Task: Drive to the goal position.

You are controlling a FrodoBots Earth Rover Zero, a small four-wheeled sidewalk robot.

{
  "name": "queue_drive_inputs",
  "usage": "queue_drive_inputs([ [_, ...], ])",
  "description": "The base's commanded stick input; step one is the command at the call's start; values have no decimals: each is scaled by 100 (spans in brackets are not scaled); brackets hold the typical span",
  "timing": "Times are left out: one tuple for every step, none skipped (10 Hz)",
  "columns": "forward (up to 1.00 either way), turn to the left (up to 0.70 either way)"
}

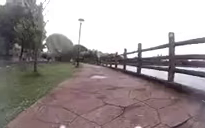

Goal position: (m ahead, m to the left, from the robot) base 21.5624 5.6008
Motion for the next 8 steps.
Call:
queue_drive_inputs([
  [100, 10],
  [100, 10],
  [100, 10],
  [100, 10],
  [100, 10],
  [100, 10],
  [100, 10],
  [100, 10],
])
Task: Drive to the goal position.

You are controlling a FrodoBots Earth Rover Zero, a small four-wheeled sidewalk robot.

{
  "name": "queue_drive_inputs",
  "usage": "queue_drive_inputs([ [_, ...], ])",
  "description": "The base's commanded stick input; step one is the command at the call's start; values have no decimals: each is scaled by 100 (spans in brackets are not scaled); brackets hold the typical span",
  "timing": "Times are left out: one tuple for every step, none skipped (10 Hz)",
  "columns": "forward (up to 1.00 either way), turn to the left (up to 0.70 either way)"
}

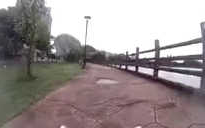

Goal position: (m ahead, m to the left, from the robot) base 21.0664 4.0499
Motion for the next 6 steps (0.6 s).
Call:
queue_drive_inputs([
  [100, 10],
  [100, 10],
  [100, 10],
  [100, 10],
  [100, 10],
  [100, 10],
])
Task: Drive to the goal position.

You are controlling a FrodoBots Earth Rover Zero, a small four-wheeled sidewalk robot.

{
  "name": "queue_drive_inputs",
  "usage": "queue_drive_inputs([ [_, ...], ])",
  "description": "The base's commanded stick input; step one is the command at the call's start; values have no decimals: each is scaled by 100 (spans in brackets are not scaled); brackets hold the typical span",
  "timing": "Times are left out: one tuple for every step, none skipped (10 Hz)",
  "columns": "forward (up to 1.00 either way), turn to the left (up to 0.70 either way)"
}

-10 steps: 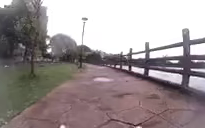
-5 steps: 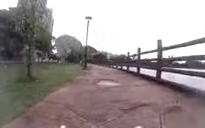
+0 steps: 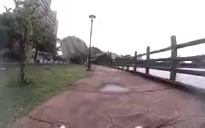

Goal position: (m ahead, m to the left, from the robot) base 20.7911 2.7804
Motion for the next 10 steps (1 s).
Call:
queue_drive_inputs([
  [100, 10],
  [100, 10],
  [100, 10],
  [100, 6],
  [100, -16],
  [100, -30],
  [100, -9],
  [100, 10],
  [100, 10],
  [100, 10],
])
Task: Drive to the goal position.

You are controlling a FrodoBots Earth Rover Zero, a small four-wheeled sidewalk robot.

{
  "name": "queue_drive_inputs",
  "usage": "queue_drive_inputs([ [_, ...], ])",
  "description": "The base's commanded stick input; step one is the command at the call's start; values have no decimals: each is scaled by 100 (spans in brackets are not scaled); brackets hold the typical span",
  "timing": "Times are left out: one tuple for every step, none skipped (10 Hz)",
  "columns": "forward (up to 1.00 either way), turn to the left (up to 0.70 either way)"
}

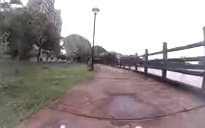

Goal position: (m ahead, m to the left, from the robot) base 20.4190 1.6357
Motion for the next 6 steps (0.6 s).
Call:
queue_drive_inputs([
  [100, 10],
  [100, -14],
  [100, -30],
  [100, -30],
  [100, -30],
  [100, -30],
])
